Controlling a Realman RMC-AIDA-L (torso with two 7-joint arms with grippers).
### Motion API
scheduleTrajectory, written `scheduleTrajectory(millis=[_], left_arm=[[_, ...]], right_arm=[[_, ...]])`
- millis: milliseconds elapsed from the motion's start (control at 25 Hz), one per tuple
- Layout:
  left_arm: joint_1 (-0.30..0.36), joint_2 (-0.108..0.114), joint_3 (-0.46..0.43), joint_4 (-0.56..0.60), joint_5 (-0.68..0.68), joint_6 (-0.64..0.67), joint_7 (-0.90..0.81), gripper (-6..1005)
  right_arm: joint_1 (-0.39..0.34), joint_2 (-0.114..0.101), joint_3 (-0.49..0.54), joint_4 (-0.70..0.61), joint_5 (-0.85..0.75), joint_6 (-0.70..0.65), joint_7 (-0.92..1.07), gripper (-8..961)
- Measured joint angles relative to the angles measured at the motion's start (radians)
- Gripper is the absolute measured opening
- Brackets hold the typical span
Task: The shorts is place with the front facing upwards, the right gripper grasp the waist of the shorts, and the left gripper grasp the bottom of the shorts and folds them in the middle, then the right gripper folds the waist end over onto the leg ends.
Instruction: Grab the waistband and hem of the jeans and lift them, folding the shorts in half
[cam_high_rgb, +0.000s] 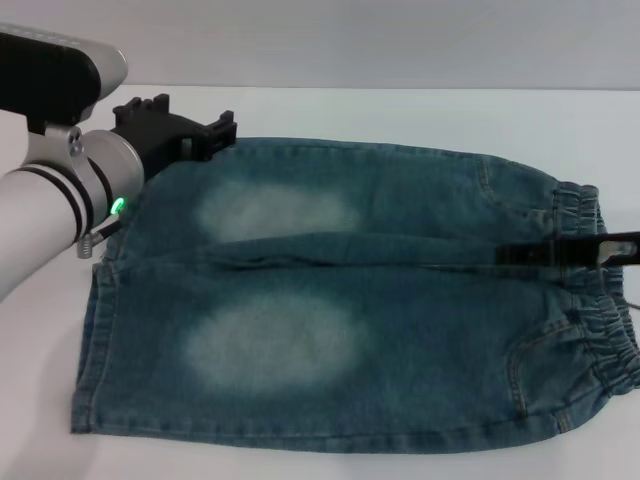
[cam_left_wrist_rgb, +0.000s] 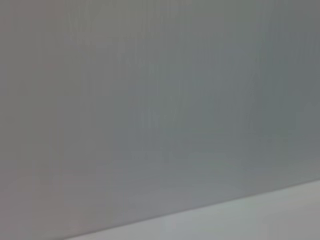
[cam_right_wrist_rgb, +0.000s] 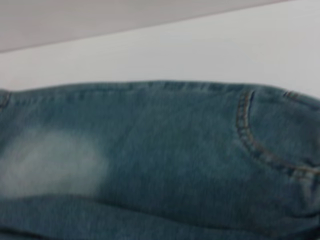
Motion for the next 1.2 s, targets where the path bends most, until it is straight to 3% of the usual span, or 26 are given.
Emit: scheduleTrajectory(millis=[240,760,1040,1200], left_arm=[[0.039,0.001,-0.01,0.094,0.0,-0.129,0.04,808],[0.061,-0.001,-0.011,0.146,0.002,-0.203,0.062,806],[0.061,0.0,-0.011,0.148,0.002,-0.226,0.063,805],[0.061,0.0,-0.011,0.149,0.002,-0.24,0.063,804]], right_arm=[[-0.026,0.0,0.043,-0.028,0.008,-0.016,0.007,785],[-0.057,0.0,0.131,-0.07,0.051,-0.083,-0.001,785],[-0.138,0.004,0.164,-0.181,0.15,-0.126,0.012,784],[-0.149,0.005,0.172,-0.186,0.148,-0.171,0.017,784]])
